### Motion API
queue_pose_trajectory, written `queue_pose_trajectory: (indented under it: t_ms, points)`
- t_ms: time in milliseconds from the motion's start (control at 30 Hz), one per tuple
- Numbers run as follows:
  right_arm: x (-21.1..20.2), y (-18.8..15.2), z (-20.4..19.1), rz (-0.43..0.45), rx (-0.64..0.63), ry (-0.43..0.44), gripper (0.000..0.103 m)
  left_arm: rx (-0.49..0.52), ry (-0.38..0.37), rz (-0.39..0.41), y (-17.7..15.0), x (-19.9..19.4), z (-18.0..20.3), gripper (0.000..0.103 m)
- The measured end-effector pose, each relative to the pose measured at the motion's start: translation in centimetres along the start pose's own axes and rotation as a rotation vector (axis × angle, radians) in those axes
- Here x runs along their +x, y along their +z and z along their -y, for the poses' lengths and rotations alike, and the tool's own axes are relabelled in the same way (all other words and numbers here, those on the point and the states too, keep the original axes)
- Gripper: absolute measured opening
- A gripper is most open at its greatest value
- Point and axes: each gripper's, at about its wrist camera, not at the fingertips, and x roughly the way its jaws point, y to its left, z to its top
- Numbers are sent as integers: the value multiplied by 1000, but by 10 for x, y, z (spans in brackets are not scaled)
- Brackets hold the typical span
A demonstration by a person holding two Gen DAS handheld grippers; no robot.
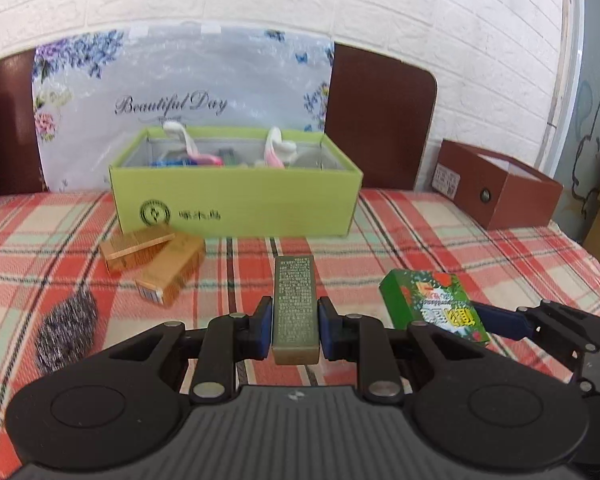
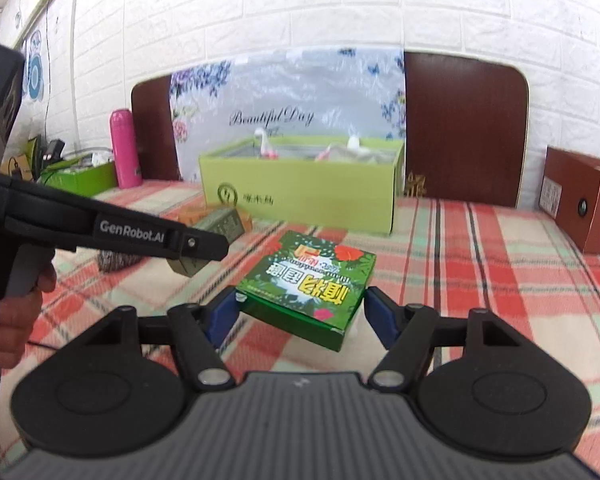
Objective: Organize objects
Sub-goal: 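Grasp the olive-green box with the left gripper while the right grasps the green gum pack, then lower both items into the lime-green box and open both grippers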
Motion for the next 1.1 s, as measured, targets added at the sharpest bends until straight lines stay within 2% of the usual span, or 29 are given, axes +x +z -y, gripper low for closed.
queue_pose_trajectory:
  t_ms: [233,433,633,800,867,900,933,967,1000,1033,1100]
  points:
    - [15,45,5,120,-46,-25,68,8,27,109,37,0,-6,24]
    - [53,78,4,189,-85,-26,68,17,71,163,74,18,-24,24]
    - [116,102,9,177,-97,-21,69,-19,122,196,112,61,-48,24]
    - [167,113,13,175,-126,-31,69,-81,115,184,136,105,-66,24]
    - [191,116,14,177,-140,-39,70,-94,122,205,141,123,-71,24]
    - [202,116,15,166,-146,-37,76,-100,128,222,141,132,-75,24]
    - [211,116,15,141,-153,-38,90,-102,131,230,139,137,-78,34]
    - [215,112,15,123,-156,-43,95,-109,138,219,138,143,-82,61]
    - [215,108,15,127,-162,-39,100,-123,152,206,135,145,-85,74]
    - [212,102,15,141,-174,-30,103,-134,160,218,130,144,-88,81]
    - [204,92,13,170,-203,-47,103,-131,156,248,122,140,-93,82]
